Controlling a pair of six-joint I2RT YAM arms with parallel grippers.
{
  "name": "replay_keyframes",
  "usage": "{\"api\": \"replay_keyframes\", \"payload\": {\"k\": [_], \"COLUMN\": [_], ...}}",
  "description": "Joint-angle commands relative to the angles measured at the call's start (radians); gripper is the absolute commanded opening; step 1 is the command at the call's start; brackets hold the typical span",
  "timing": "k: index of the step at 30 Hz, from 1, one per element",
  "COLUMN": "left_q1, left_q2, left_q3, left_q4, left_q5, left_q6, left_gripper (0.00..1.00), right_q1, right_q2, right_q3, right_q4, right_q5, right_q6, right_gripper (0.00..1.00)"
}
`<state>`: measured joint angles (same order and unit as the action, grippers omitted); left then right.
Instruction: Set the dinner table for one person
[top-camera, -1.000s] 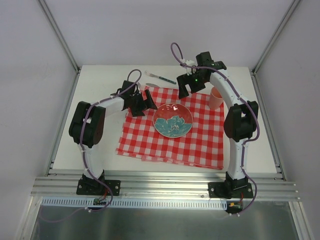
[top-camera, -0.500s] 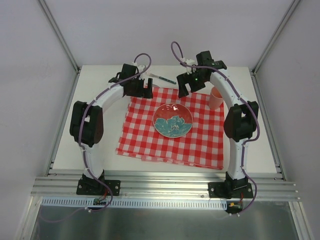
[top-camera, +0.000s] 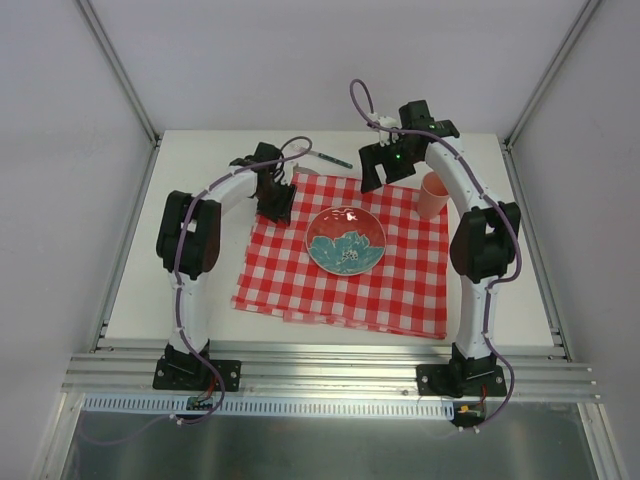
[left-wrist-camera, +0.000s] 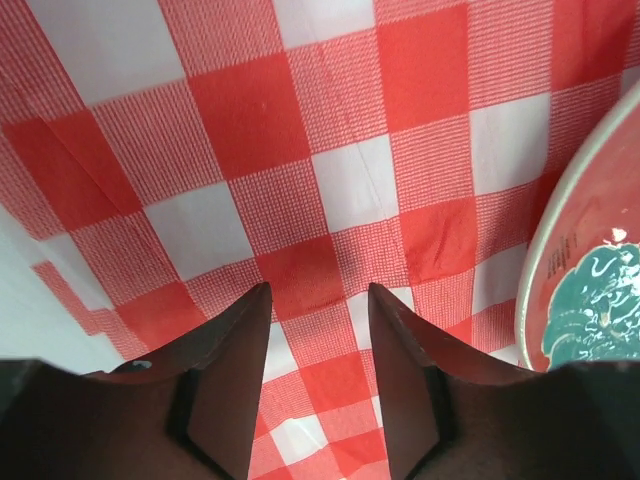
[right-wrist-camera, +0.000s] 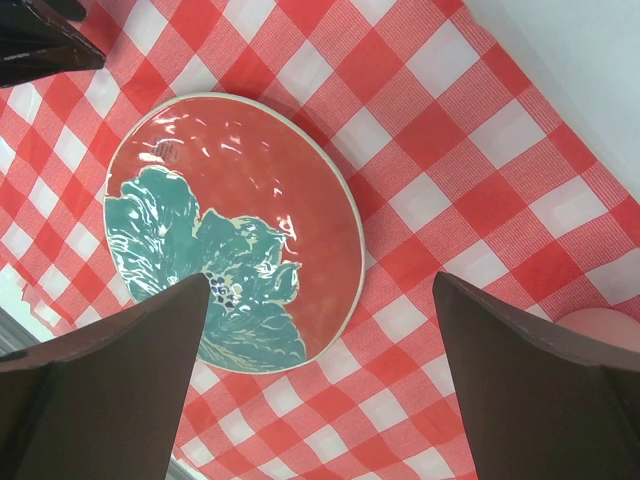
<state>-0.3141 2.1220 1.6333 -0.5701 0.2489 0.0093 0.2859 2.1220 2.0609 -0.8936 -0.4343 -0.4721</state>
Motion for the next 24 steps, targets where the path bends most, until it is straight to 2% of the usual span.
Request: {"api": "replay_keyframes", "payload": {"k": [1,5,7,9,10,16,24], "left_q1": [0.003,0.010,0.010,0.012,0.015,0.056,0.124], "left_q2": [-0.051,-0.089,-0.105,-0.114,-0.123,-0.145,-0.139], "left_q3": [-0.065,-0.160,-0.209,-0.237,-0.271,-0.358,-0.291], "left_q4": [-0.045,-0.051,-0.053,-0.054,-0.056,-0.060,-0.077], "left_q5": [-0.034,-0.019,-0.014,-0.029,-0.042,0.004,-0.045], "left_q6": [-0.006,-0.060,-0.072,-0.100,-0.112,-0.149,-0.144], "left_gripper": [0.41,0.36,0.23,0.05,0.00,0.00,0.00], "right_q1": [-0.007,-0.007,-0.007,-0.008,-0.007,-0.005,0.010], "right_q2": [-0.004,-0.005,-0.007,-0.008,-0.008,-0.008,0.018], "right_q3": [0.044,0.050,0.051,0.053,0.053,0.044,0.074], "right_q4": [0.004,0.005,0.007,0.007,0.007,0.008,0.009], "right_q5": [-0.030,-0.031,-0.029,-0.027,-0.029,-0.024,-0.029], "right_q6": [0.026,0.029,0.029,0.030,0.030,0.032,0.036], "right_gripper": [0.99,0.99,0.99,0.99,0.99,1.00,1.00]}}
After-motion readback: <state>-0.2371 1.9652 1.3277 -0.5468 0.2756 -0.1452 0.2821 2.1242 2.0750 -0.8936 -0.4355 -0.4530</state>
